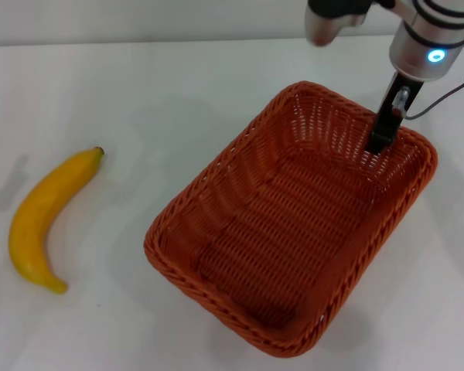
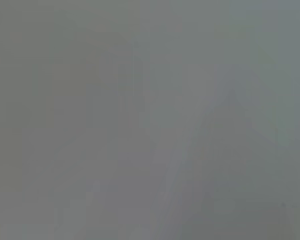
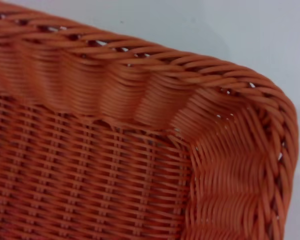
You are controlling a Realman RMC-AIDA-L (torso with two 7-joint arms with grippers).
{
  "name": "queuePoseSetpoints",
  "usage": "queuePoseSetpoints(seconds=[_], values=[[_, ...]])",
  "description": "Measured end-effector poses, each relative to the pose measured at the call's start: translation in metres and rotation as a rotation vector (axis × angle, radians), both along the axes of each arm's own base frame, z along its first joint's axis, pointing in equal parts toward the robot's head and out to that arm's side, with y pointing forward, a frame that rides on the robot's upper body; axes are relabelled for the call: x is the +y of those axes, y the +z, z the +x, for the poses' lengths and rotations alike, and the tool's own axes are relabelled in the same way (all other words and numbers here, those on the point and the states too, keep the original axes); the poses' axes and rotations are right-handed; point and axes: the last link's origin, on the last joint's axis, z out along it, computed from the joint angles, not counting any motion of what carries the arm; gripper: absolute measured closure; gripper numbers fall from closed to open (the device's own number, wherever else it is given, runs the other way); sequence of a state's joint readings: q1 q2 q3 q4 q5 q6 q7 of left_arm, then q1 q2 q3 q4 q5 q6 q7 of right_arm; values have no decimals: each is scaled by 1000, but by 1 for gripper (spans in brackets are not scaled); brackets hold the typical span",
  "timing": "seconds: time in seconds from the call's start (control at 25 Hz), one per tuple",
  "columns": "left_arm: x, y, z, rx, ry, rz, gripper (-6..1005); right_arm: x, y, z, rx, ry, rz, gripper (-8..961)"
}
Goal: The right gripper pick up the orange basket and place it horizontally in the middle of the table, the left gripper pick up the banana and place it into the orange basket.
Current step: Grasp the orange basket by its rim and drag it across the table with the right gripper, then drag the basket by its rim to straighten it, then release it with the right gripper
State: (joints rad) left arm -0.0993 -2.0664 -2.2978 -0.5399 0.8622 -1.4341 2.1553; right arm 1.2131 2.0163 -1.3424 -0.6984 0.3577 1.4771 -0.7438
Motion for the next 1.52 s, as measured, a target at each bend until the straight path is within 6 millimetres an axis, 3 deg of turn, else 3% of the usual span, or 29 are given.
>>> queuePoseSetpoints(seconds=[0.24, 0.64, 0.88, 1.12, 1.52], values=[[-1, 0, 0, -2, -1, 1, 196, 6, 19, 1, 103, -86, 55, 685], [3, 1, 4, 3, -15, 4, 197, 23, 76, 22, 194, -273, 278, 783], [9, 2, 7, 10, -30, -3, 197, 25, 112, 36, 354, -465, 390, 784], [10, 4, 6, 22, -32, -7, 197, 19, 118, 52, 463, -616, 461, 784], [16, 8, 9, 33, -47, -12, 196, 3, 104, 68, 529, -700, 430, 785]])
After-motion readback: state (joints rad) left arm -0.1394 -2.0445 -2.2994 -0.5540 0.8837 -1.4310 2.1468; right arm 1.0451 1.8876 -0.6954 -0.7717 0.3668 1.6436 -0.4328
